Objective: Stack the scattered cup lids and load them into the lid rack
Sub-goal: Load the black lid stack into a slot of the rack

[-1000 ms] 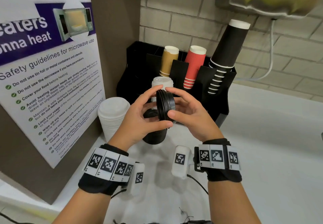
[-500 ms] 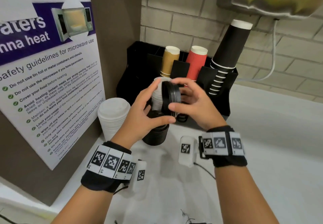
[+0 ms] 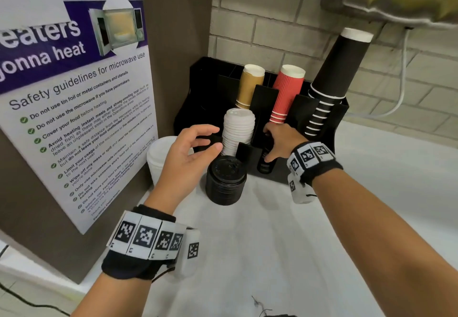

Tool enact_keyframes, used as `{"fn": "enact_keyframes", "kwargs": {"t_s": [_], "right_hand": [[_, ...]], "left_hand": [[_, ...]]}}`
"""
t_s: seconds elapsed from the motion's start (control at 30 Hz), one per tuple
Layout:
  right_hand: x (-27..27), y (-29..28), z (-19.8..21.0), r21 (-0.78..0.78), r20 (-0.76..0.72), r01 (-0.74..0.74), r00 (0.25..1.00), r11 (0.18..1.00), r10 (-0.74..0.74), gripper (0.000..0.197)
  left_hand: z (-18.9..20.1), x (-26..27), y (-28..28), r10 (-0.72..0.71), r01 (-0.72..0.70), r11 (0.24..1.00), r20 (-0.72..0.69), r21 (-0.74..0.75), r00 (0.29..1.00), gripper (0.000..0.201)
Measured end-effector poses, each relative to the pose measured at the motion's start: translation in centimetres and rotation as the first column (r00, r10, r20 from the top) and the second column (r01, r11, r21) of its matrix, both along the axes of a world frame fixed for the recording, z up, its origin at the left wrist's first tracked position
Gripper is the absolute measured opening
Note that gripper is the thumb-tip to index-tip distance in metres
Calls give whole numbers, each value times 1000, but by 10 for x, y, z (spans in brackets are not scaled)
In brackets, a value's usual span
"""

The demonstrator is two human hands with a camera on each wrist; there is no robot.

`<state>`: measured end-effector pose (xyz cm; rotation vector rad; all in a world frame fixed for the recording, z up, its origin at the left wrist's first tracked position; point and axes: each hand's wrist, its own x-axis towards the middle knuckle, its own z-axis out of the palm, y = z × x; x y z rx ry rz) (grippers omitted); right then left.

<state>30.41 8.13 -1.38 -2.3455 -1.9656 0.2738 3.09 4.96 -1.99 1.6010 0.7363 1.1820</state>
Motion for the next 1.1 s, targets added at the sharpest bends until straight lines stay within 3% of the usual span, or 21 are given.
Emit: {"fn": "enact_keyframes", "kwargs": {"t_s": [0.43,0.7,0.83,0.9,1.0,1.03,1.1], "right_hand": [[-23,1,-18,-149,221,-19,974,989,52,68],[-29,-17,-37,12,416,8,909,1000,-13,48],[-30,-23,-33,-22,431,-7,902,1000,16,44],[-31,-25,-23,1,376,8,926,1000,-8,41],[-42,-29,-9,357,69,6,997,934,-33,32],[-50,-31,-7,462,-69,-12,996,887,49,28],[-67,-34,-4,449,-256,-98,938,888,233,26]], "left_hand": [[0,-4,-4,11,-11,1000,3,-9,1000,25],[-2,-4,-2,18,-18,1000,-6,-6,1000,25],[-3,1,-1,6,-7,1000,-12,-7,1000,25],[-3,3,-1,-1,1,1000,-12,-5,1000,25],[-5,3,1,-2,2,1000,-12,0,1000,25],[-5,2,2,0,0,1000,-8,-3,1000,25],[-7,1,5,0,1,1000,11,-14,1000,25]]}}
